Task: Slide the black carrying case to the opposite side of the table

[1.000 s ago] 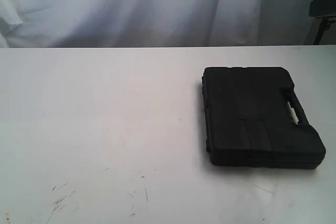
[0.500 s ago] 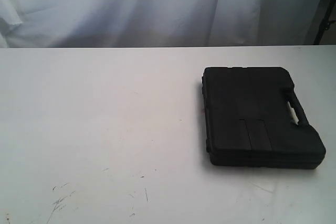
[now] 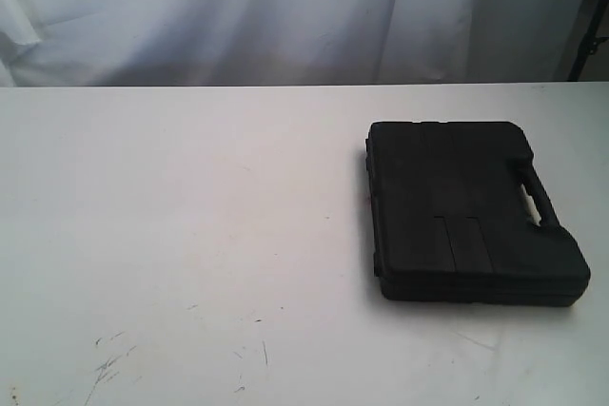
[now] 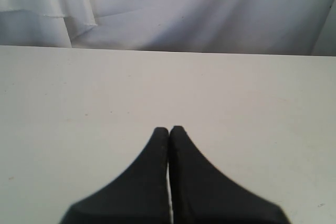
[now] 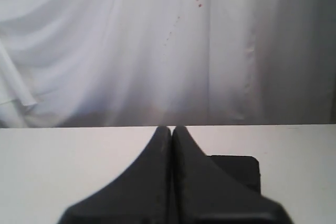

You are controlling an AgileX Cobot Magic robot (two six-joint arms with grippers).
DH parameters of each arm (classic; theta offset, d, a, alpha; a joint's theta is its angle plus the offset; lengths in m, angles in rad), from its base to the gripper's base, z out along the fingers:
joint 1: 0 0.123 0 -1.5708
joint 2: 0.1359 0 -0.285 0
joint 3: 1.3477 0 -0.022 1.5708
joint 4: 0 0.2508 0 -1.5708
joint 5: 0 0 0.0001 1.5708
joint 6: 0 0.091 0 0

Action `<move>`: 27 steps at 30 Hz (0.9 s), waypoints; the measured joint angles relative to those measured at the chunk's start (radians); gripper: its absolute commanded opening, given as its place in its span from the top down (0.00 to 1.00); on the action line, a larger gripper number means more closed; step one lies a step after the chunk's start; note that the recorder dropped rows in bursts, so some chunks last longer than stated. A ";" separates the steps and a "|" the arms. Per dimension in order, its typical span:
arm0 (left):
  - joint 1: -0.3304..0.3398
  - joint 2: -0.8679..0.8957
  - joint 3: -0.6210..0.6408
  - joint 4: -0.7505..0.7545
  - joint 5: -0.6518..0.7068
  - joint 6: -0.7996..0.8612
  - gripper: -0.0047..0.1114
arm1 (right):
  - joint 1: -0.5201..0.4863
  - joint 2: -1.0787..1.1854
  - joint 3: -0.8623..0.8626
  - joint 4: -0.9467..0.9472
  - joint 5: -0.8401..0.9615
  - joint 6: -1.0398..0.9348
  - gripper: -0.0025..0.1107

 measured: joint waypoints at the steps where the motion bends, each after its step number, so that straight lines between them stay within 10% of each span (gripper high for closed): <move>1: 0.000 0.000 0.000 0.000 0.000 0.000 0.96 | -0.019 -0.017 0.033 -0.001 -0.022 0.000 0.98; 12: 0.000 0.000 0.000 0.000 0.000 0.000 0.96 | -0.097 -0.292 0.445 -0.050 -0.235 -0.030 0.98; 27: 0.000 0.000 0.000 0.000 0.000 0.000 0.96 | -0.097 -0.369 0.555 -0.132 -0.270 0.013 0.98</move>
